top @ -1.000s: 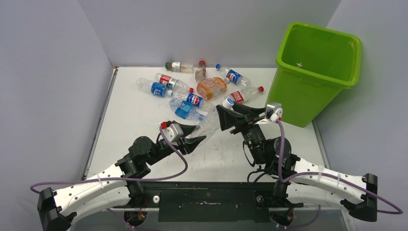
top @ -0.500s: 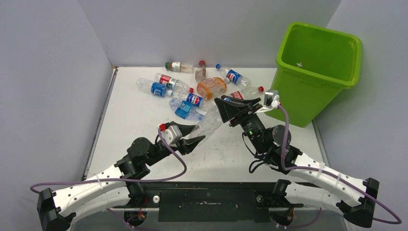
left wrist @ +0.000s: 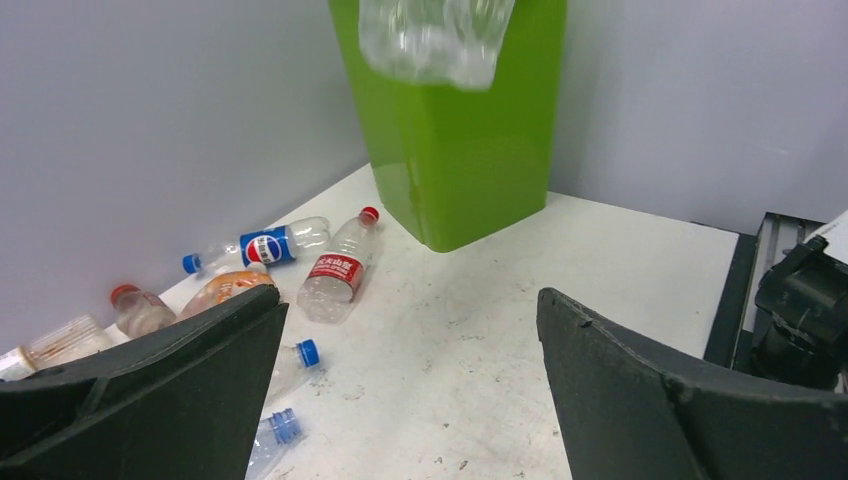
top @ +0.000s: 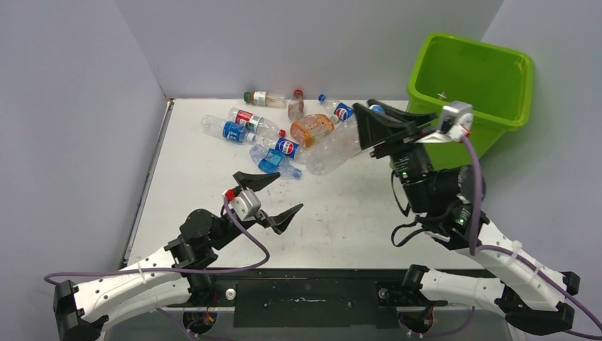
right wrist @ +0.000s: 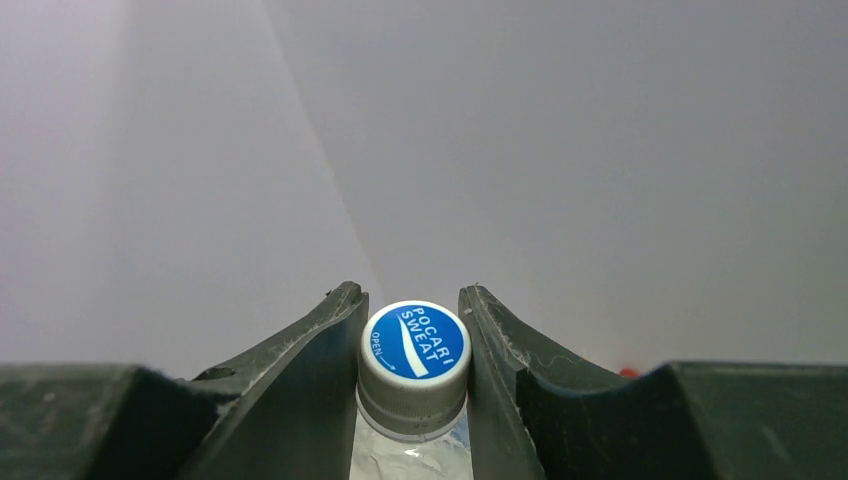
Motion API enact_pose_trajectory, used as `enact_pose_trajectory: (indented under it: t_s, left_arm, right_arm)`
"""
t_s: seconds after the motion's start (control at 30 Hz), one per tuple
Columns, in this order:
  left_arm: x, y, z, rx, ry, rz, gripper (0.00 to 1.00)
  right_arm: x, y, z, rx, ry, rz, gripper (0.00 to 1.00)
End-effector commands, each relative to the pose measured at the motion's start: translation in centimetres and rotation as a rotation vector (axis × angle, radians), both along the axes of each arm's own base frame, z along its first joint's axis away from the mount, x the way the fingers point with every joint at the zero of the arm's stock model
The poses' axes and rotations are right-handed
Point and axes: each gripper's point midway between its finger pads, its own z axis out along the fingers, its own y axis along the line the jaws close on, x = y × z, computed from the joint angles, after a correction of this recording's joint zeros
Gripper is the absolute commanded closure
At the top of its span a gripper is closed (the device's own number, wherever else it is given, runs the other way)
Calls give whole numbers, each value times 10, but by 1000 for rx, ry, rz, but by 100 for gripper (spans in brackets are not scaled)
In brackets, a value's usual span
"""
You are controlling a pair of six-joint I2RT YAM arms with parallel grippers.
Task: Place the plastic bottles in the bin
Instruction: Place the plastic bottle in the trash bin.
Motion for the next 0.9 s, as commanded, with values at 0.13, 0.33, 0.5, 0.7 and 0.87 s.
enact_pose_trajectory:
  t_s: [0.13,0.33,0.5,0.7,0.87]
  left_arm:
    - [5,13,23,-76,-63,68,4]
    - [7,-4,6,-19,-35,36,4]
    - [3,-7,8,-20,-30,11,4]
    - [5,5,14,-41,-58,60,4]
    - [7,2,9,-24,-51,63,4]
  right_arm:
    - [20,-133,71,-16,-164,-796,95]
    - [55,-193,95,49,-141,-1213,95]
    - [109,-275,92,182,-91,-1368,95]
    - [133,-306,90,231,-135,-1382,95]
    - [158,-307,78,192,-119,-1404,95]
